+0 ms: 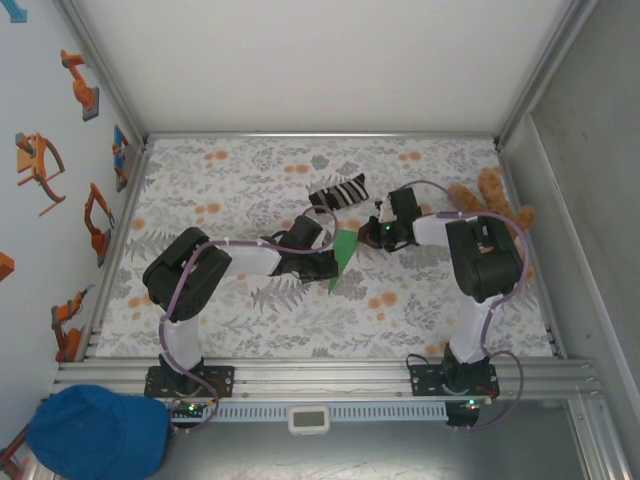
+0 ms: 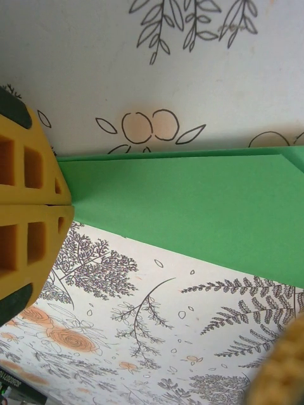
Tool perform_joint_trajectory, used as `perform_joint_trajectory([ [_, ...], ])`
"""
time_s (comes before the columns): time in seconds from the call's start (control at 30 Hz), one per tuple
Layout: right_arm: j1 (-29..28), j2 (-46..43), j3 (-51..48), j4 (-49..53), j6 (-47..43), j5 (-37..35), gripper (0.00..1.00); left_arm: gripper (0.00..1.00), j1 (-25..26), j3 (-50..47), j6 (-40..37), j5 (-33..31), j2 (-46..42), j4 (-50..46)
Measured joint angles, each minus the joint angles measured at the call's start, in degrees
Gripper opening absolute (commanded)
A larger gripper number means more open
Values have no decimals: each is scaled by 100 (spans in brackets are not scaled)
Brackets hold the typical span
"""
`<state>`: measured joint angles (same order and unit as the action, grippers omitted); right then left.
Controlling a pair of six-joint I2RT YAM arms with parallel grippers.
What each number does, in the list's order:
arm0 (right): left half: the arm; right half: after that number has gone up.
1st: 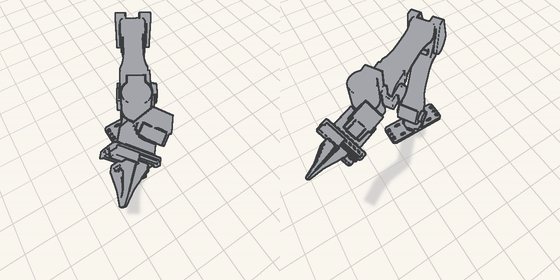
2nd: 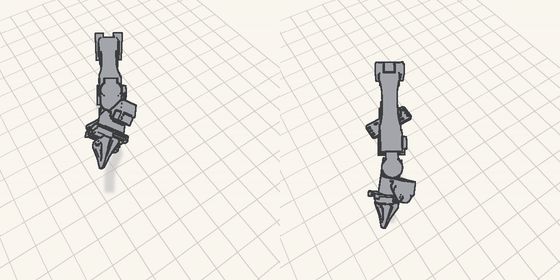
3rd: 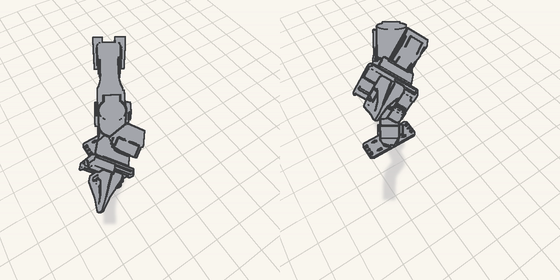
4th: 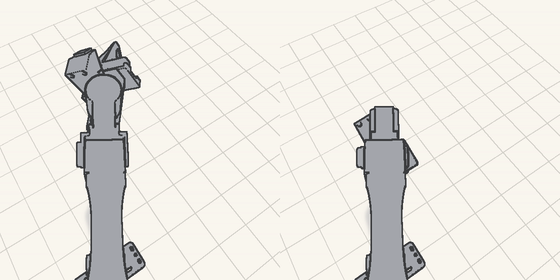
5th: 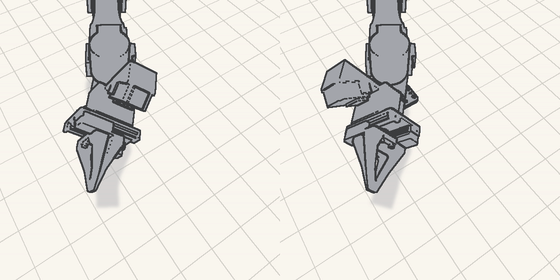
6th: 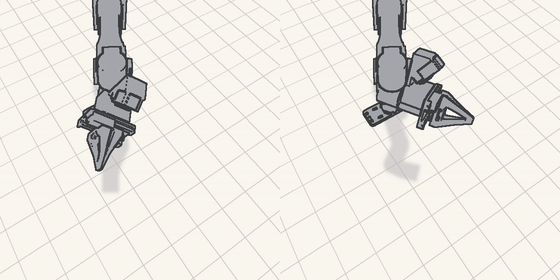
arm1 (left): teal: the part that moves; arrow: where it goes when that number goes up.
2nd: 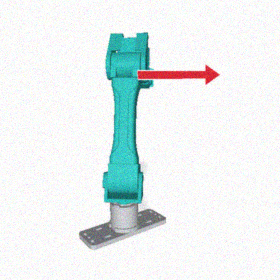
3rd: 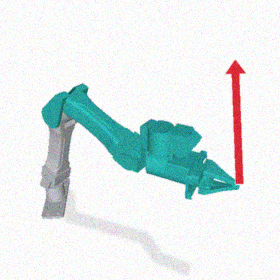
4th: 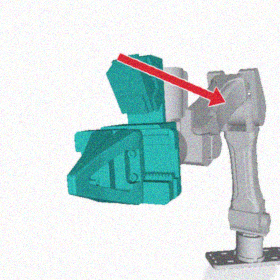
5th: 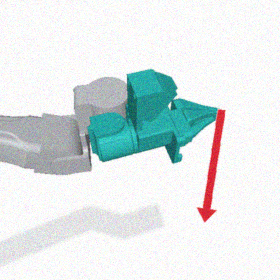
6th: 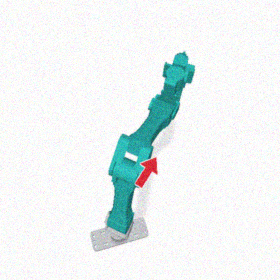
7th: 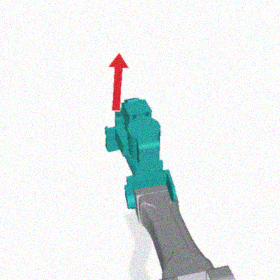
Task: Fold a paper plane with a square sheet of paper (pick it up from the middle)
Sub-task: Fold the wing for the fifth time at the center of the table.
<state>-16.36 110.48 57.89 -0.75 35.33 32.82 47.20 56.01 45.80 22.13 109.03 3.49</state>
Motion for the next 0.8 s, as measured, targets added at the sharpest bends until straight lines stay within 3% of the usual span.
perform_joint_trajectory([
  [0.13,315,81,267,98,-90,-317,0,1,2,-17,-2,28,-11,15],
  [0.37,417,-693,304,743,-238,-588,1,17,11,385,-223,186,52,-581],
  [0.63,339,-2081,170,1473,-229,-1231,33,41,-356,645,-225,275,-483,-697],
  [0.8,-116,-2345,197,2177,-221,-1954,40,54,-929,212,-254,-4,-1478,-739],
])
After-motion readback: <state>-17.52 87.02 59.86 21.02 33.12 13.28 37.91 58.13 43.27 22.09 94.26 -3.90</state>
